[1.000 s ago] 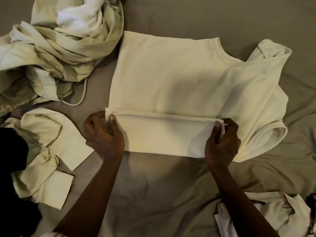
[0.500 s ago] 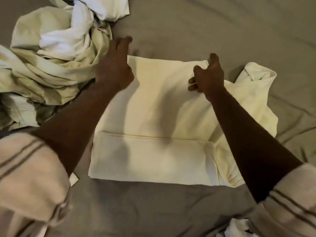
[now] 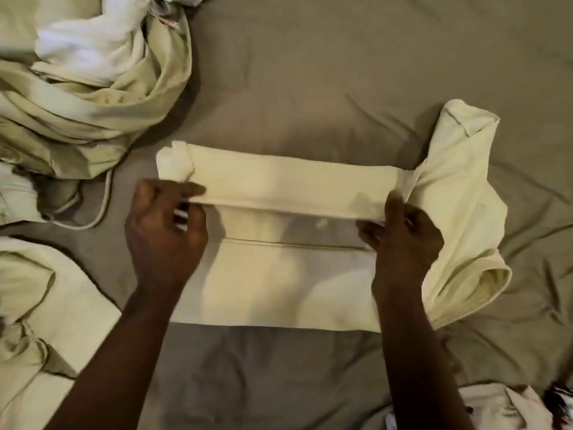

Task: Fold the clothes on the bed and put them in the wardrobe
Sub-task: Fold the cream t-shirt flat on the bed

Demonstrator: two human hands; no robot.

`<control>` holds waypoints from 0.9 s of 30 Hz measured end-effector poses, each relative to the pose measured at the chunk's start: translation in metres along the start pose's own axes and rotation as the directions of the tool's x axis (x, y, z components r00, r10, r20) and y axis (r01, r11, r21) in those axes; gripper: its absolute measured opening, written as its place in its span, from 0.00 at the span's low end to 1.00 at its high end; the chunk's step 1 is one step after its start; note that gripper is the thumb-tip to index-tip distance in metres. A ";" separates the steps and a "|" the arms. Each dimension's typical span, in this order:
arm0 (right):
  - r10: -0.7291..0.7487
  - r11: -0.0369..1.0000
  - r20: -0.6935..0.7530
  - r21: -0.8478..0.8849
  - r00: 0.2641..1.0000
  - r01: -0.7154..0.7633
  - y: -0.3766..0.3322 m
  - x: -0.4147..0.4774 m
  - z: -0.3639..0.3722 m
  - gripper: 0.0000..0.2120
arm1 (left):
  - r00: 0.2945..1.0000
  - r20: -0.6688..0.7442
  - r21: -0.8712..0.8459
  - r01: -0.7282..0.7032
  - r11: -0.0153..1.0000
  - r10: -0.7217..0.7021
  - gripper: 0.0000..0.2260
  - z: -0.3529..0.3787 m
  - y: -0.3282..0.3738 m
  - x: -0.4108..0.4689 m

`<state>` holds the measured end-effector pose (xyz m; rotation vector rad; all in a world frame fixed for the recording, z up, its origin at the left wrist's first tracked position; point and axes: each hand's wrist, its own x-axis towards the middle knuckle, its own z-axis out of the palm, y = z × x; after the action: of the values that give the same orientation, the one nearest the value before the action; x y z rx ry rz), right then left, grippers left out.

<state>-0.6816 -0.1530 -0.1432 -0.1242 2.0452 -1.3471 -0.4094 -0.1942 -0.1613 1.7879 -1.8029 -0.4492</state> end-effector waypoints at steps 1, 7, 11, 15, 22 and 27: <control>-0.037 0.993 -0.003 -0.116 0.999 0.036 0.016 -0.004 -0.009 0.06 | 0.997 0.034 0.014 0.067 0.998 -0.067 0.11 0.003 -0.003 -0.015; -0.475 0.516 0.127 -0.762 0.871 0.392 0.040 -0.029 -0.012 0.19 | 0.936 -0.143 0.171 0.345 0.923 -0.323 0.14 0.010 0.010 -0.028; -0.616 0.260 0.458 -0.649 0.641 0.715 0.039 -0.024 0.019 0.20 | 0.830 -0.196 0.107 0.547 0.830 -0.521 0.26 0.021 0.009 0.018; -0.536 0.115 0.687 -0.517 0.491 0.848 0.046 -0.017 0.058 0.22 | 0.878 -0.025 0.208 0.473 0.856 -0.479 0.24 0.025 0.002 0.049; -0.391 -0.058 0.771 -0.565 0.502 0.823 0.079 -0.012 0.083 0.33 | 0.631 0.137 -0.141 0.776 0.615 -0.764 0.17 0.012 -0.055 0.103; -0.413 -0.095 0.764 -0.578 0.496 0.811 0.085 -0.010 0.083 0.34 | 0.694 0.422 -0.146 0.688 0.711 -0.584 0.19 0.001 -0.055 0.118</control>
<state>-0.6020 -0.1745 -0.2297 -2.0376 2.1574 -0.1149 -0.3609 -0.3138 -0.1769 2.1807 -1.1360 -1.3194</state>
